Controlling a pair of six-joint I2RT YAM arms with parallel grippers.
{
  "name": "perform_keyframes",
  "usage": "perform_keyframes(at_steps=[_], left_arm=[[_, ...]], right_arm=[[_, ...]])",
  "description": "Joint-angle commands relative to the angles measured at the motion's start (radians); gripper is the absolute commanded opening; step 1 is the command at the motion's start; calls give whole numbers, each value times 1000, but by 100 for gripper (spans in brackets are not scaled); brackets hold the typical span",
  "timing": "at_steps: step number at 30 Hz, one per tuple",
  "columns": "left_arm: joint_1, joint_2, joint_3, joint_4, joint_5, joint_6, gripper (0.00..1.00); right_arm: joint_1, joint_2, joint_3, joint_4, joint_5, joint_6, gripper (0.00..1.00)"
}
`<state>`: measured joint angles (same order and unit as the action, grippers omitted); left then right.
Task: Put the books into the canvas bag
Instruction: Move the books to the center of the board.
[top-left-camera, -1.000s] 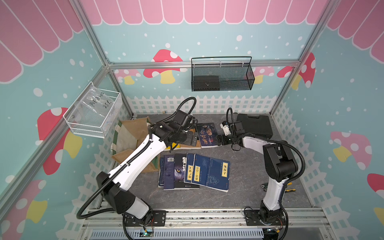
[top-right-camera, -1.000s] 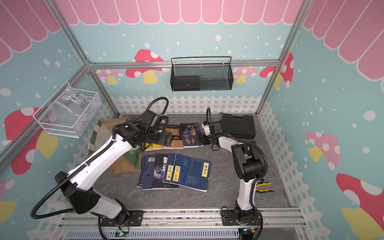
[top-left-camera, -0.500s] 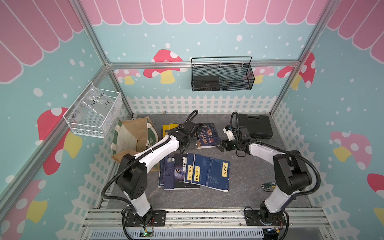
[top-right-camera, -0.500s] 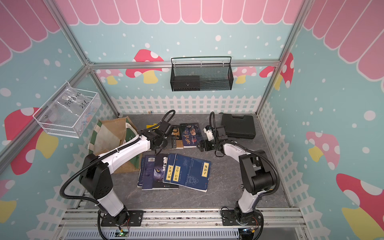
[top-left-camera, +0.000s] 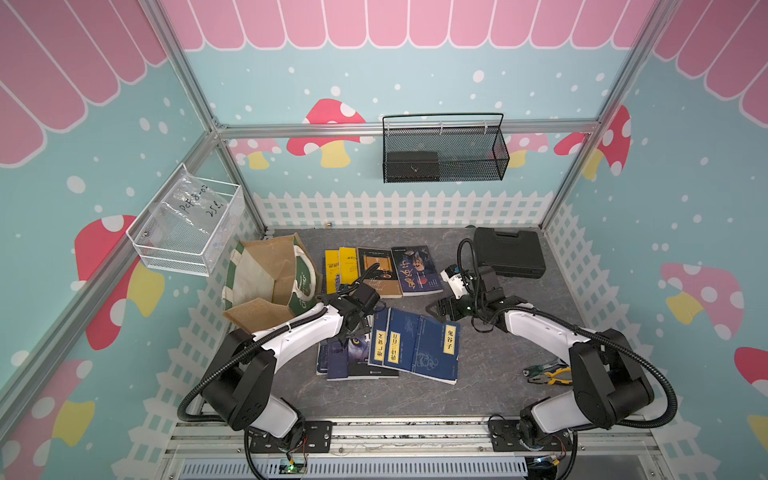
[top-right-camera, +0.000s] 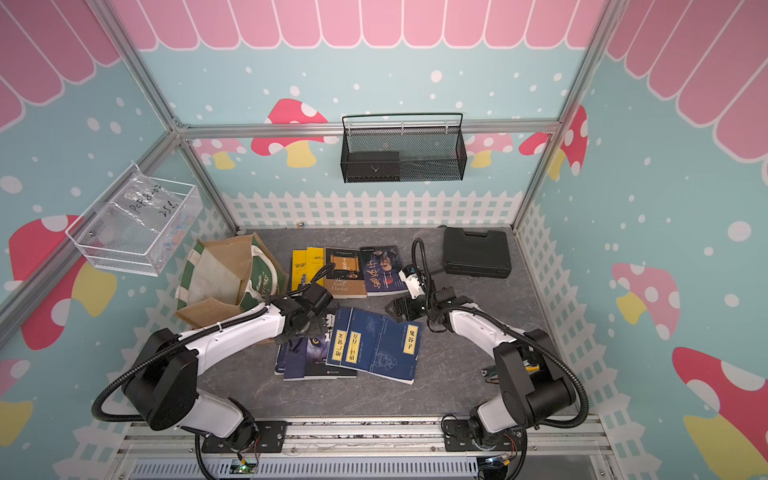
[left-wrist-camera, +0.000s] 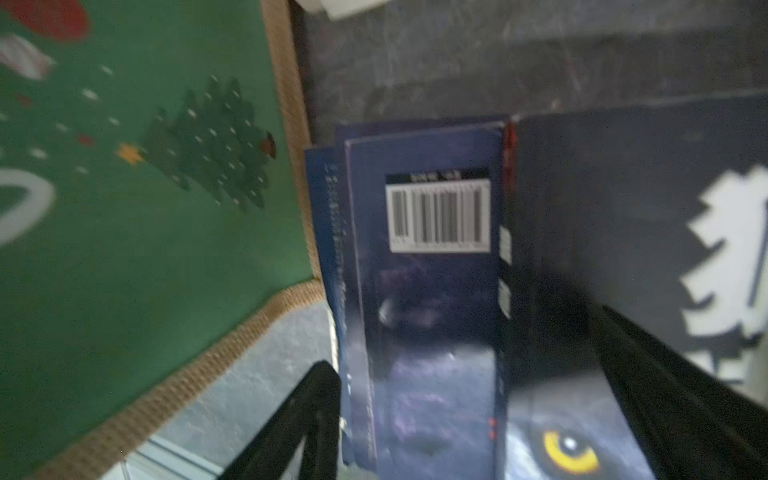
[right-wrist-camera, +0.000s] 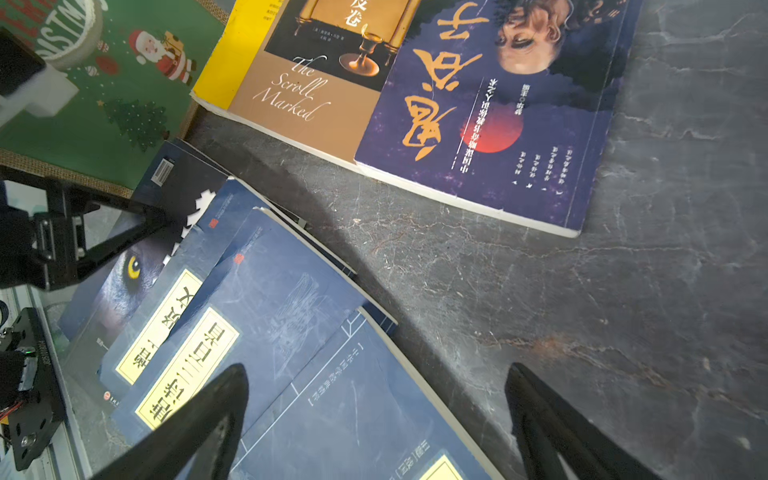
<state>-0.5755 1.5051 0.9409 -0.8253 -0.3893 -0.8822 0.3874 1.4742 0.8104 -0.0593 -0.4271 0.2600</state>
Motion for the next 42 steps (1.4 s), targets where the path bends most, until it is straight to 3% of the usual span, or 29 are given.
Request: perform_keyframes(at_steps=[1, 7, 11, 20, 24, 29, 36, 42], left_arm=[[58, -32, -70, 58, 25, -29, 99], [187, -137, -233, 214, 171, -26, 99], [241, -185, -303, 262, 199, -30, 99], [256, -178, -426, 473, 334, -20, 99], [198, -139, -430, 535, 367, -24, 99], [36, -102, -401, 558, 336, -82, 99], [-128, -64, -358, 564, 312, -177, 99], [-218, 28, -241, 621, 371, -149, 99]], right_arm=[[6, -43, -28, 10, -7, -4, 98], [7, -79, -64, 28, -6, -7, 98], [6, -76, -69, 42, -16, 1, 99], [16, -59, -43, 56, -13, 2, 99], [18, -45, -29, 52, 13, 8, 99], [12, -3, 7, 12, 82, 26, 99], [-33, 72, 68, -5, 84, 15, 100], [-61, 210, 190, -8, 92, 0, 99]])
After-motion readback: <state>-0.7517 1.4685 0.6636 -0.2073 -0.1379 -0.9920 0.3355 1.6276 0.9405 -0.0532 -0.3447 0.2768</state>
